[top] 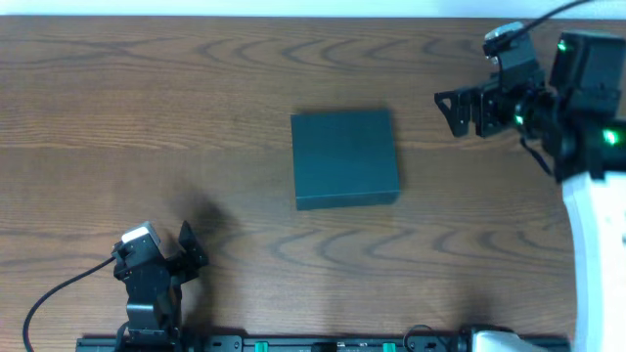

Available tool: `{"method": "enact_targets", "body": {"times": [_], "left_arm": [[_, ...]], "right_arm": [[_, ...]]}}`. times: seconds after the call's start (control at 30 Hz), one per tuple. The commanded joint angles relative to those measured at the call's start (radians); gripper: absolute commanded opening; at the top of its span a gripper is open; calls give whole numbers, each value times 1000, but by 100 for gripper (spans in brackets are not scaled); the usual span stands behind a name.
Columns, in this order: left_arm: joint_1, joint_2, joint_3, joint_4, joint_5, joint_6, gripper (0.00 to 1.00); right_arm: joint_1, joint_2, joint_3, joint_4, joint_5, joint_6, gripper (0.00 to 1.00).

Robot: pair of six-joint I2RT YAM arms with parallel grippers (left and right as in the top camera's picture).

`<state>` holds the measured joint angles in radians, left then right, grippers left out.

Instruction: Pack container

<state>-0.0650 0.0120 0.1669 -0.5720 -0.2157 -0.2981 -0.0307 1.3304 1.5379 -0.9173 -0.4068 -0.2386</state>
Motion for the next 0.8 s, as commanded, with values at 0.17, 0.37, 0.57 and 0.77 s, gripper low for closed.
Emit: {"method": "enact_targets", "body": {"times": [0.17, 0.37, 0.57, 0.77], "left_arm": [[7, -8, -15, 4, 0, 14, 95], [7, -8, -15, 4, 0, 14, 95], [7, -8, -15, 4, 0, 14, 95], [7, -8, -15, 4, 0, 14, 95]], "right_arm": [[109, -367, -118, 2, 101, -39, 99], [120, -659, -493, 63, 142, -54, 99], [120, -874, -921, 269, 146, -6, 99], [120, -1045, -1227, 505, 210, 153, 100]]}}
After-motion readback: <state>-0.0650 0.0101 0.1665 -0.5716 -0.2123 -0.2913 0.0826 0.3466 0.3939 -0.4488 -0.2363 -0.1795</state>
